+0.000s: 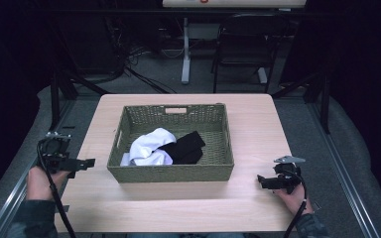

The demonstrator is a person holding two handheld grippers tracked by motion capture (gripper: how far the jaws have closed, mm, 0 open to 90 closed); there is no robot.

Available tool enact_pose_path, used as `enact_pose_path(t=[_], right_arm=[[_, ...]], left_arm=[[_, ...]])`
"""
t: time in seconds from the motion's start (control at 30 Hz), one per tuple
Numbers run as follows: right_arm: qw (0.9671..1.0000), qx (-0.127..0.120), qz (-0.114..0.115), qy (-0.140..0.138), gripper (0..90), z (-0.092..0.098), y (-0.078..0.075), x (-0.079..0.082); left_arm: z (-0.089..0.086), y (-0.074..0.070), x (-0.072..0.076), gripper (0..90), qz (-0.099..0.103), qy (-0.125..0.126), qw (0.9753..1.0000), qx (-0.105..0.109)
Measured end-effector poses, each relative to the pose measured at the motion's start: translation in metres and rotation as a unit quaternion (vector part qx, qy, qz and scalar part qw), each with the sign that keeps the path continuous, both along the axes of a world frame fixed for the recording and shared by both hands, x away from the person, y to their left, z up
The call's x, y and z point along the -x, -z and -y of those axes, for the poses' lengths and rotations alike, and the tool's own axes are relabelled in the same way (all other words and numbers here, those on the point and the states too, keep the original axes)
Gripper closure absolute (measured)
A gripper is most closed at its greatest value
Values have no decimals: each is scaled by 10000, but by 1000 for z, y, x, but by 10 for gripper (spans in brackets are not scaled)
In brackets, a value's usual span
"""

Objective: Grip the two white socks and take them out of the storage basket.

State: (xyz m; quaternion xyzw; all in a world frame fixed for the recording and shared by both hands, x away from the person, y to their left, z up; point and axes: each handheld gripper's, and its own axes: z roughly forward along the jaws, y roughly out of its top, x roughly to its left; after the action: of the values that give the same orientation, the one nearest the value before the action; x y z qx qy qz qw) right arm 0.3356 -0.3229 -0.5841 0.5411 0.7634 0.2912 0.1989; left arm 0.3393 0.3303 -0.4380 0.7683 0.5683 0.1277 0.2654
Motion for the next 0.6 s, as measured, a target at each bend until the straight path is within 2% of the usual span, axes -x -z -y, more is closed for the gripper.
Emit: enact_pose_path(t=[0.27,0.6], right_arm=[[10000,0,29,41,0,0,0,1],[10000,0,28,41,0,0,0,1]], left_arm=[[12,-20,-15,10,84,235,9997,-19],[30,-37,-34,11,145,515,9986,-31]])
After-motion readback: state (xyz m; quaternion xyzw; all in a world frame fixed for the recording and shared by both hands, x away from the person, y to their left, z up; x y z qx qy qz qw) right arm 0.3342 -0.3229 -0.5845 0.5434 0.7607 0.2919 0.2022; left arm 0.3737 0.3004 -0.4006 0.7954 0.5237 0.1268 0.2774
